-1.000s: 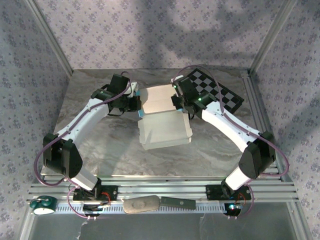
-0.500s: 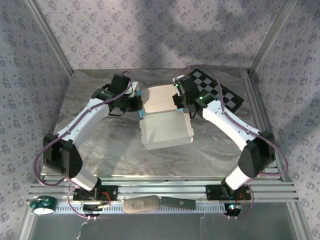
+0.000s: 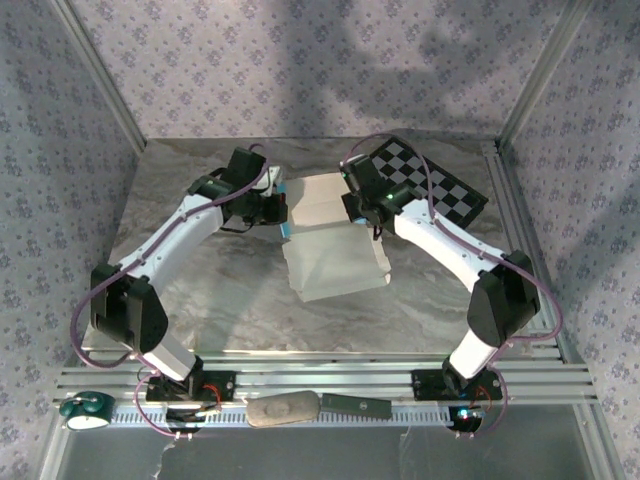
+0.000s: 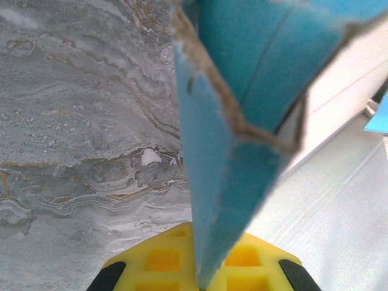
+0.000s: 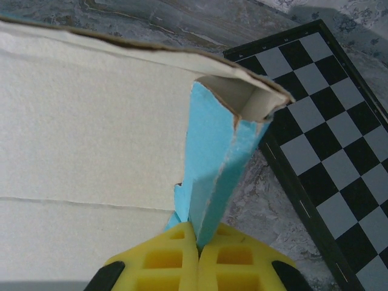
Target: Fold the paper box
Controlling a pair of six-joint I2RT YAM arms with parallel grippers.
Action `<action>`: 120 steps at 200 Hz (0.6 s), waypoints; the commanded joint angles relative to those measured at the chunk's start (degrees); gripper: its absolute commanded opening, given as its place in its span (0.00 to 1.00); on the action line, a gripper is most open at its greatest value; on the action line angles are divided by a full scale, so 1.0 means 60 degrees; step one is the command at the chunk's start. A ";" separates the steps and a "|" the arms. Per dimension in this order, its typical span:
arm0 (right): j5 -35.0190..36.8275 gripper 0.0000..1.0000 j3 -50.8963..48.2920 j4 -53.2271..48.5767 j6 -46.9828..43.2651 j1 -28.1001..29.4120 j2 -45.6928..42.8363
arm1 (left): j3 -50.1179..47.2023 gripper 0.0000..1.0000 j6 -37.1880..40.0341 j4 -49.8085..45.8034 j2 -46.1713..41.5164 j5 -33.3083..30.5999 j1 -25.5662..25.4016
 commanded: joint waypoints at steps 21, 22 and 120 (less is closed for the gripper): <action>-0.0880 0.04 -0.0288 0.0347 0.0025 0.0373 0.0198 | 0.0106 0.00 -0.0050 0.1048 0.0202 0.0718 -0.0356; -0.0895 0.04 -0.0292 0.0349 0.0029 0.0372 0.0197 | 0.0104 0.00 -0.0054 0.1050 0.0204 0.0711 -0.0354; -0.1782 0.16 -0.0881 0.0967 0.0359 -0.0054 0.0168 | 0.0037 0.00 -0.0087 0.1155 0.0228 0.0731 -0.0405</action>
